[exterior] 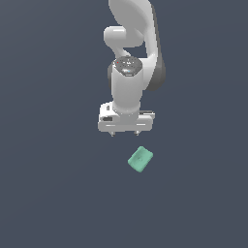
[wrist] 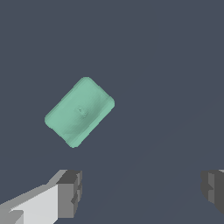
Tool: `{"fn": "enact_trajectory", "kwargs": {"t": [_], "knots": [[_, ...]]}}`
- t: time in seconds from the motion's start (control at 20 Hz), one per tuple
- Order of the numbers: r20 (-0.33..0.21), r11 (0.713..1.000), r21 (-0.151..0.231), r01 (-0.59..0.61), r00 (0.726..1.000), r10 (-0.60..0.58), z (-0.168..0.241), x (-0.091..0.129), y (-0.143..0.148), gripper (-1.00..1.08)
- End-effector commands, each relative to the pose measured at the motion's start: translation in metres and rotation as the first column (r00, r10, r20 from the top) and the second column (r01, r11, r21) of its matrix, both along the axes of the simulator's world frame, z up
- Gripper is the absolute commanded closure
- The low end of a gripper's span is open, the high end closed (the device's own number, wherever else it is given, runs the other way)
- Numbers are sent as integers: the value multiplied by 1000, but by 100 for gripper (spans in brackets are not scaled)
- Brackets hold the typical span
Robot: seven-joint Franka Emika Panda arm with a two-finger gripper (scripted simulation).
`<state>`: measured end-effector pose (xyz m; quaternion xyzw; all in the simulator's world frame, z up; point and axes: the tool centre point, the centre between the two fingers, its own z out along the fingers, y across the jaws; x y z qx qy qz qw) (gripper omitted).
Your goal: Pick up the object and move it to a goal position.
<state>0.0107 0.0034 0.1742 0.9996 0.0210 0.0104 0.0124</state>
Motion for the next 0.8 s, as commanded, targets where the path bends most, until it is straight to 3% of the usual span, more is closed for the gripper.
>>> {"fn": "enact_trajectory", "kwargs": {"t": [0.0, 0.4, 0.75], "knots": [[0, 1000, 0, 0, 1000, 0, 0, 0, 0, -92], [-9, 998, 19, -58, 998, 58, -9, -4, 25, -92], [-10, 998, 20, -54, 998, 54, -10, -4, 26, -92]]}}
